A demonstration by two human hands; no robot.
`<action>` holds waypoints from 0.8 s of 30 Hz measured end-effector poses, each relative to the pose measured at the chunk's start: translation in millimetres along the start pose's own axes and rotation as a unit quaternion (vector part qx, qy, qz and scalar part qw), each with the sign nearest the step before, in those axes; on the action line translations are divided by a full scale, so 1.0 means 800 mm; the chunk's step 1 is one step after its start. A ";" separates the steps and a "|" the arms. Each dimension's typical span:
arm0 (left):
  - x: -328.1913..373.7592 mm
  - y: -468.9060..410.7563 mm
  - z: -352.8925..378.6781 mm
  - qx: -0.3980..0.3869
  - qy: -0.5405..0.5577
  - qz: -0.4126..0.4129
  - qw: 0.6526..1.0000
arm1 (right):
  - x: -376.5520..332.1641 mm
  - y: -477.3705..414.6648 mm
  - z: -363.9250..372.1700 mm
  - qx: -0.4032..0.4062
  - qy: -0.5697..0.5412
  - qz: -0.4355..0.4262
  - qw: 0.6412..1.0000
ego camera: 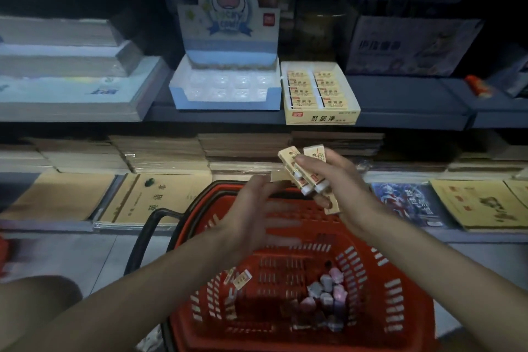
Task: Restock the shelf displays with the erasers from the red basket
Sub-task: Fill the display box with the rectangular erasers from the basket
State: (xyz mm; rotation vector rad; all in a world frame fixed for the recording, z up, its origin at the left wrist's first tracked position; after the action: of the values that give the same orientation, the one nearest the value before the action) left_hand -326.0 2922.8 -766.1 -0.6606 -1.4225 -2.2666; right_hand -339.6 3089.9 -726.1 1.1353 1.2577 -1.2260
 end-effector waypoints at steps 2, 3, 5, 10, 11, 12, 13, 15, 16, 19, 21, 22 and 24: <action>-0.002 -0.006 0.017 -0.097 0.111 -0.044 0.988 | 0.001 0.000 0.008 0.002 0.012 -0.001 1.000; -0.001 -0.009 0.024 -0.128 0.144 -0.047 0.980 | 0.002 -0.001 0.012 -0.004 0.042 -0.020 0.999; 0.000 -0.010 0.038 -0.151 0.191 -0.036 0.969 | 0.007 -0.003 0.016 -0.027 0.161 -0.096 0.982; 0.005 -0.012 0.042 -0.140 0.265 0.008 0.954 | 0.014 -0.005 0.023 -0.039 0.330 -0.206 0.921; 0.008 -0.010 0.042 -0.135 0.273 0.015 0.952 | 0.014 -0.006 0.025 -0.040 0.338 -0.220 0.914; 0.012 -0.008 0.044 -0.132 0.282 0.018 0.950 | 0.014 -0.008 0.027 -0.039 0.339 -0.231 0.911; 0.015 -0.007 0.044 -0.132 0.293 0.020 0.947 | 0.013 -0.009 0.029 -0.037 0.338 -0.238 0.910; 0.024 -0.006 0.043 -0.132 0.319 0.024 0.938 | 0.010 -0.012 0.031 -0.043 0.350 -0.253 0.901; 0.028 -0.007 0.041 -0.128 0.328 0.025 0.936 | 0.008 -0.014 0.032 -0.051 0.365 -0.262 0.892; 0.036 -0.009 0.035 -0.122 0.327 0.018 0.937 | 0.004 -0.016 0.034 -0.075 0.411 -0.282 0.864; 0.037 -0.011 0.034 -0.120 0.321 0.011 0.939 | 0.004 -0.015 0.032 -0.083 0.432 -0.286 0.851; 0.035 -0.012 0.035 -0.120 0.318 0.006 0.940 | 0.006 -0.013 0.032 -0.086 0.437 -0.284 0.849; 0.031 -0.016 0.040 -0.126 0.321 0.002 0.939 | 0.011 -0.011 0.031 -0.081 0.439 -0.273 0.852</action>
State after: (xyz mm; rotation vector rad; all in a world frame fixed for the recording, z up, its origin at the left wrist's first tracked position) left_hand -347.4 2955.5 -748.8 0.0355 -0.8215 -2.3628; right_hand -347.4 3065.0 -733.7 1.3034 2.4636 -0.9482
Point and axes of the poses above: each hand's wrist, its own y-axis away from the middle knuckle, its own z-axis out of the palm, x = y × z, the point moved 1 cm from there along -y, towards the middle knuckle, and after that the axes turned 15 degrees about -z, right-handed, at the moved point
